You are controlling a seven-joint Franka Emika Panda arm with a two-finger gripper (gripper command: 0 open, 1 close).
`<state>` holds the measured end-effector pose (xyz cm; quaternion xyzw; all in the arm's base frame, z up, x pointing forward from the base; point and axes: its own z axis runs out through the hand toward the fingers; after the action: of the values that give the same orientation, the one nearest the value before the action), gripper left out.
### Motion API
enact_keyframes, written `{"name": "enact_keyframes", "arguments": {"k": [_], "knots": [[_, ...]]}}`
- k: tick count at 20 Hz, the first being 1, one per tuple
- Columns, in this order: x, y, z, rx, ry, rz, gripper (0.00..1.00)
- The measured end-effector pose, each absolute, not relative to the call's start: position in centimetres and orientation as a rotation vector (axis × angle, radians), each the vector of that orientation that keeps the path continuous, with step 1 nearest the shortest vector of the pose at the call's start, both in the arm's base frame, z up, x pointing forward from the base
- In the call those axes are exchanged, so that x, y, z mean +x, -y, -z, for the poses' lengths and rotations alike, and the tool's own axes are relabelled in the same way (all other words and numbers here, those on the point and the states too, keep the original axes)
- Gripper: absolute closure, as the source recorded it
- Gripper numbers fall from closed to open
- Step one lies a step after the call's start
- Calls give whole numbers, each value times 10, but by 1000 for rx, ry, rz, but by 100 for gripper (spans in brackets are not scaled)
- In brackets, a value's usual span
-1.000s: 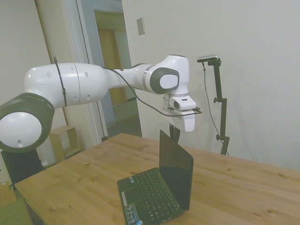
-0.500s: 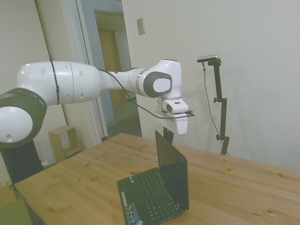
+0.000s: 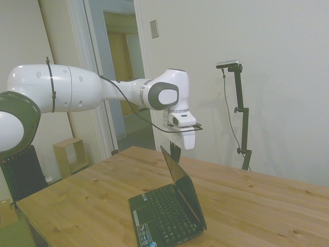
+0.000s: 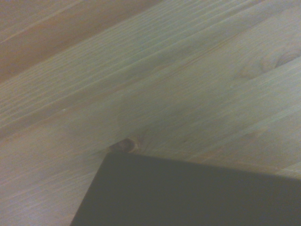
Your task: Close the laptop
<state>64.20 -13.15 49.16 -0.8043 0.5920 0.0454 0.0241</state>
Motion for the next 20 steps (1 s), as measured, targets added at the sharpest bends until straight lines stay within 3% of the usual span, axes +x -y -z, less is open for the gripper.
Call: {"name": "enact_keyframes", "arguments": {"k": [7, 13, 20], "knots": [[637, 104, -471, -2515, -1799, -172, 100], [602, 64, -471, -2551, -1772, -226, 100], [570, 56, -428, -2573, -1794, -328, 100]]}}
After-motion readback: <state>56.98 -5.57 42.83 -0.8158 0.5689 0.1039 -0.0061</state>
